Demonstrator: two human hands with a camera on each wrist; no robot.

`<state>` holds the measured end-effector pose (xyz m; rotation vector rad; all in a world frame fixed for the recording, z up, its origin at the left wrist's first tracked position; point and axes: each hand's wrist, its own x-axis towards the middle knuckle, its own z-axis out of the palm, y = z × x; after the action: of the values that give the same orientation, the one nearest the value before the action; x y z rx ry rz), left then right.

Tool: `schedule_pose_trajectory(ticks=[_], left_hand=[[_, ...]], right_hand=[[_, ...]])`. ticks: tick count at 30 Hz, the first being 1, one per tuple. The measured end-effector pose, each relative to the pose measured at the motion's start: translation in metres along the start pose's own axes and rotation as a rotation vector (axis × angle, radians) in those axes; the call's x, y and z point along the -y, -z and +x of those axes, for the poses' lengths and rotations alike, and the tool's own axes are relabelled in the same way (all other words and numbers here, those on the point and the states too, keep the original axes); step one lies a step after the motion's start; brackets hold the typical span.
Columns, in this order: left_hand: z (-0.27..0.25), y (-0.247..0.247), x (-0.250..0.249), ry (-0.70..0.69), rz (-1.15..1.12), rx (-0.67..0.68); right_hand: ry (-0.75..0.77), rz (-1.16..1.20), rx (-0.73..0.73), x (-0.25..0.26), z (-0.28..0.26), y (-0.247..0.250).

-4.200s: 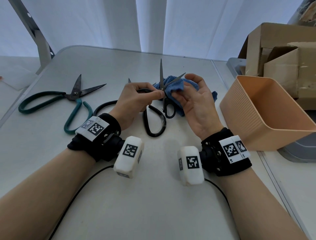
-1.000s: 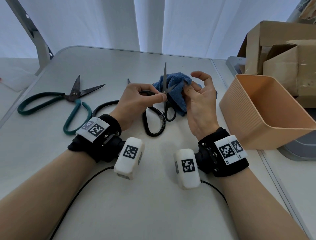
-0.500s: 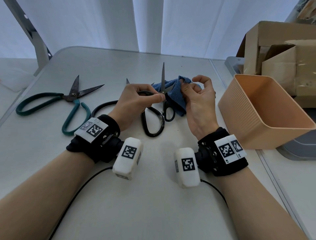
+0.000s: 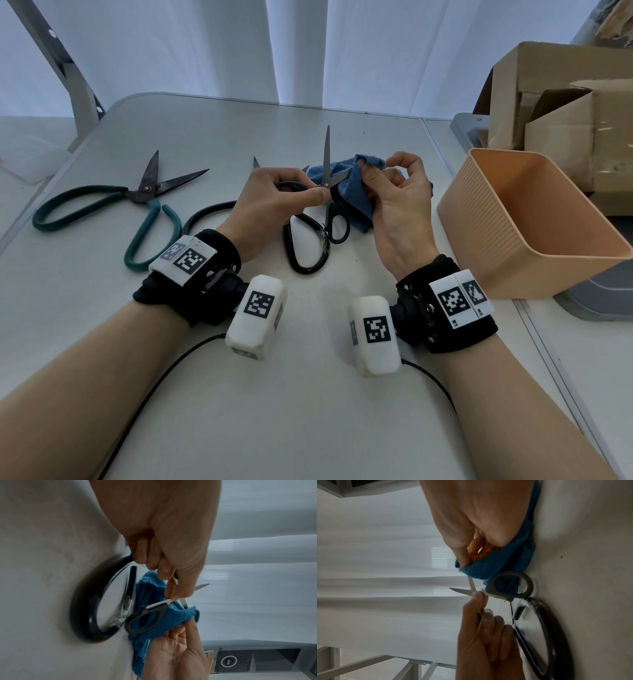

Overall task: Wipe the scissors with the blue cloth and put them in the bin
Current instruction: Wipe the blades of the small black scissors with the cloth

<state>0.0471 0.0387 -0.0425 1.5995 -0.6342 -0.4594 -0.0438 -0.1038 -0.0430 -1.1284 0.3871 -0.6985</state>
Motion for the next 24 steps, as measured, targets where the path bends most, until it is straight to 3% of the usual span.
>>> schedule_pose_trajectory(ticks=[24], left_hand=[[-0.0016, -0.0024, -0.0028, 0.007, 0.002, 0.019]], right_hand=[[-0.012, 0.04, 0.023, 0.0012, -0.0008, -0.0007]])
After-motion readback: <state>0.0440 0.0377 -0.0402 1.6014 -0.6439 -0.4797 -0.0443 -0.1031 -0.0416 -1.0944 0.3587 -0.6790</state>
